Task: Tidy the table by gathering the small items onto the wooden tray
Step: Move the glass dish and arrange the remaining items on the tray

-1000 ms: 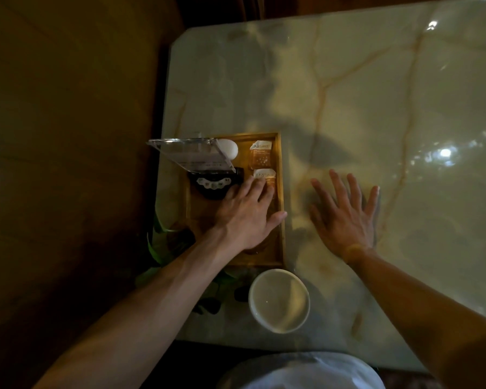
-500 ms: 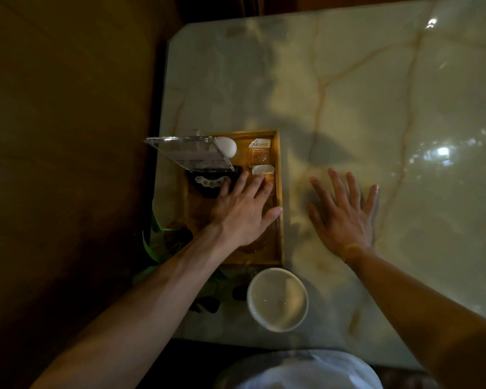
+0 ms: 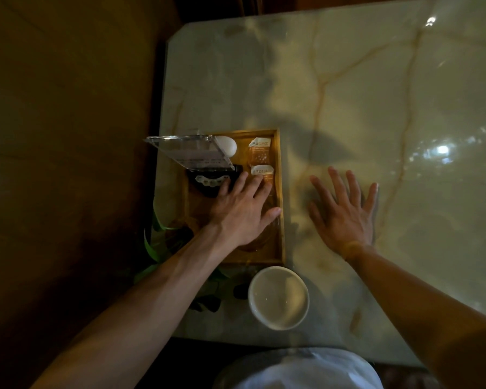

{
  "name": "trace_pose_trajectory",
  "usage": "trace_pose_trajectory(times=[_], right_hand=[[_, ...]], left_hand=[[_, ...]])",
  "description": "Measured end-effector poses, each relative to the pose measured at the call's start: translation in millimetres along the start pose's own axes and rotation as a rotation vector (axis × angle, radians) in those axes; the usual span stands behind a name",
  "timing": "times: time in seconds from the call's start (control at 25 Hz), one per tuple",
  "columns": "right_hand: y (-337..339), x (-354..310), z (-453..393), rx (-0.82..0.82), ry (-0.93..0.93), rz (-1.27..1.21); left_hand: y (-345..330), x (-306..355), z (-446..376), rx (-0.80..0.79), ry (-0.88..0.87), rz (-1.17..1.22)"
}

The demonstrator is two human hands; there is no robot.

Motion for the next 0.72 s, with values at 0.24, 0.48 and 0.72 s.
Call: trace_pose_trajectory(times=[0.24, 0.48, 0.72], right_hand=[[-1.1, -0.2, -0.7, -0.01, 0.007, 0.006], [-1.3, -1.3, 3.2, -0.053, 0.017, 0.009], [-13.0, -7.3, 28.9, -0.051, 0.005, 0.037]], left_hand=[[30.6, 3.1, 12.3, 0.254, -0.12, 0.067], [35.0, -8.5, 12.2, 0.008, -0.132, 0.034], [37.2, -6.2, 5.4, 0.033, -0.153, -0.063]])
Point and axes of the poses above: each hand's wrist, its own z-axis away from the middle knuckle, its own y-axis out of the back of the hand, x = y × z, the point moved 5 cm from there along -z, towards the middle knuckle
